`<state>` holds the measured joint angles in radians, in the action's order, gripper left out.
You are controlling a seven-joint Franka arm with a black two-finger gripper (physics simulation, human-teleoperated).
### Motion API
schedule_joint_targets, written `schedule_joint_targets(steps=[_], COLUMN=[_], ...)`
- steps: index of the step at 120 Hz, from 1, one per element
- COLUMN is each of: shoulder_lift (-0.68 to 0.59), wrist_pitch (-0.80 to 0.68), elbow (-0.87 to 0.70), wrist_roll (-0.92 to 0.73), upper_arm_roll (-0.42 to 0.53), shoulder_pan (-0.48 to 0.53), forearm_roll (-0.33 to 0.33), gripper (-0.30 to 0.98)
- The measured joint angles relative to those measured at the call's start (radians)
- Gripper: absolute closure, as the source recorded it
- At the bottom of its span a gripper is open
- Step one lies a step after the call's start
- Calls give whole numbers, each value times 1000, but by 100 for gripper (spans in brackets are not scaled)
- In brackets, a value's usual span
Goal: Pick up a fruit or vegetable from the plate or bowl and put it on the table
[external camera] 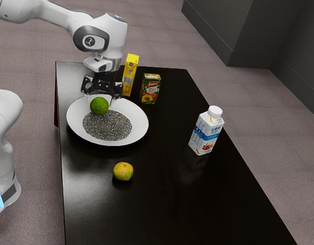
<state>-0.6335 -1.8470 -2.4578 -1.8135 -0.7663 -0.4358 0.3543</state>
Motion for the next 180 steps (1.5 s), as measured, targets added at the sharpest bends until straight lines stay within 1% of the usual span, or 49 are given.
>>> schedule_joint_targets(steps=[38,53,60,72,84,89,98,106,118,134,141,148,163,172,180], shoulder_lift=[9,20,21,21,20,20,19,18,17,15,16,17,20,22,40], wrist_pitch=[-3,-4,-4,-8,-17,-20,-24,-17,16,58,71,80,94,99,101], elbow=[0,0,1,7,11,22,52,90,172,233,255,271,286,290,304], wrist_roll=[4,9,12,18,22,23,25,26,29,34,38,44,66,83,100], upper_arm_roll=[-18,-20,-36,-54,-58,-58,-55,-39,34,65,76,80,96,119,126], shoulder_pan=[-2,-5,-9,-14,-16,-18,-20,-21,-17,-14,-37,-84,-230,-290,-343], forearm_roll=[0,0,0,-15,-28,-36,-52,-68,-97,-115,-118,-120,-121,-121,-121], gripper=[5,8,14,31,46,54,64,64,62,63,62,62,62,65,64])
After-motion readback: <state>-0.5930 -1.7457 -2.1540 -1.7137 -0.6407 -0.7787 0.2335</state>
